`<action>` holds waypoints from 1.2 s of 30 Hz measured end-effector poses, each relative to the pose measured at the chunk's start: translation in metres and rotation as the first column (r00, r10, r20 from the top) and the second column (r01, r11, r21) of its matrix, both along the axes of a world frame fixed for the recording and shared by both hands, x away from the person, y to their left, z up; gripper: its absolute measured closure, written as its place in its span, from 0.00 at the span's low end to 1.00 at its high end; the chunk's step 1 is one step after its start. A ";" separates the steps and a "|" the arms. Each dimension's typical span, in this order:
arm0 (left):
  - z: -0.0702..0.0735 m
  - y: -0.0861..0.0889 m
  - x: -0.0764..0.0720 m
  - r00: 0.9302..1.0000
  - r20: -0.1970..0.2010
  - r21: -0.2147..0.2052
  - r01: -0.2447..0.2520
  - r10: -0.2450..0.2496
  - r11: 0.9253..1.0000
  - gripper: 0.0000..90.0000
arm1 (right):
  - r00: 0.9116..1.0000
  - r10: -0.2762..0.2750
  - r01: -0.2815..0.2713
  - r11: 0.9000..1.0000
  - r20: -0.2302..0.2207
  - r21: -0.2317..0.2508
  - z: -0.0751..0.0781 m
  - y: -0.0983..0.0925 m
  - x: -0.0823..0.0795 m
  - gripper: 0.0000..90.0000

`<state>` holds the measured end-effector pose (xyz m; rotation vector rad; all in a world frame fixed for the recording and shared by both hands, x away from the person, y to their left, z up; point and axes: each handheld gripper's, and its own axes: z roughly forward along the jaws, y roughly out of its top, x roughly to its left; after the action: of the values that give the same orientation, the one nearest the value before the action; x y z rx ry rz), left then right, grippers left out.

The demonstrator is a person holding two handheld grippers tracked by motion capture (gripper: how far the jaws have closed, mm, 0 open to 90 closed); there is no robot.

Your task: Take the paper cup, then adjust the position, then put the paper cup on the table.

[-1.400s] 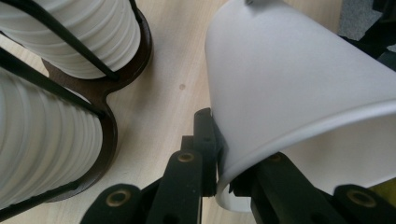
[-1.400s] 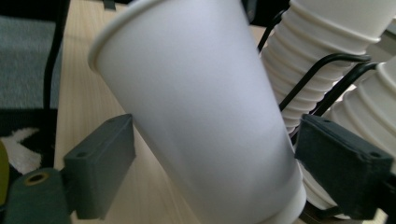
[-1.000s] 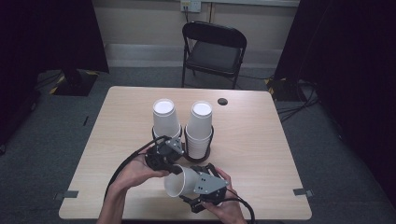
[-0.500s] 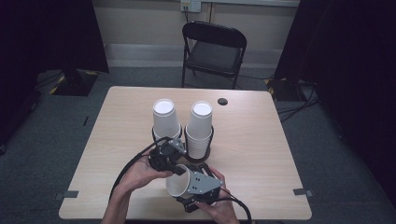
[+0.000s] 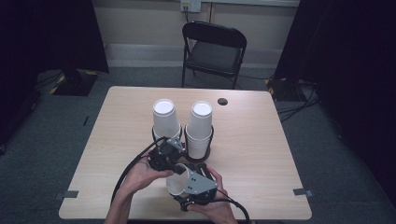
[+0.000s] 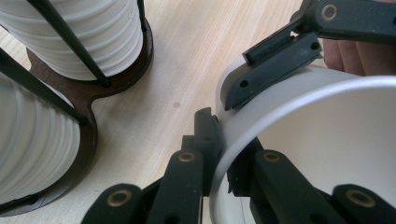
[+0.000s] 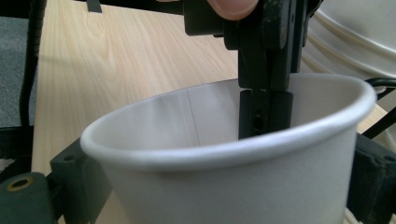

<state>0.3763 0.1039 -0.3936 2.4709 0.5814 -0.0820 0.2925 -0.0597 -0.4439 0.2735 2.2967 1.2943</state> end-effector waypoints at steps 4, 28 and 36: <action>0.000 0.003 0.000 1.000 0.008 -0.020 0.005 -0.005 1.000 0.93 | 1.000 -0.004 0.004 1.000 0.008 0.011 0.000 0.000 0.000 0.08; -0.012 0.025 -0.019 0.977 0.150 -0.288 -0.101 0.149 0.952 0.75 | 0.995 -0.088 0.092 0.990 -0.048 0.103 -0.004 -0.015 0.006 0.09; -0.014 0.033 -0.025 0.953 0.194 -0.375 -0.148 0.233 0.915 0.70 | 0.991 -0.115 0.123 0.985 -0.073 0.121 -0.010 -0.023 0.009 0.09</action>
<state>0.3517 0.1374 -0.4075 2.0229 0.6398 0.1684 0.3013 -0.0832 -0.4543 0.4956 2.2188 1.3883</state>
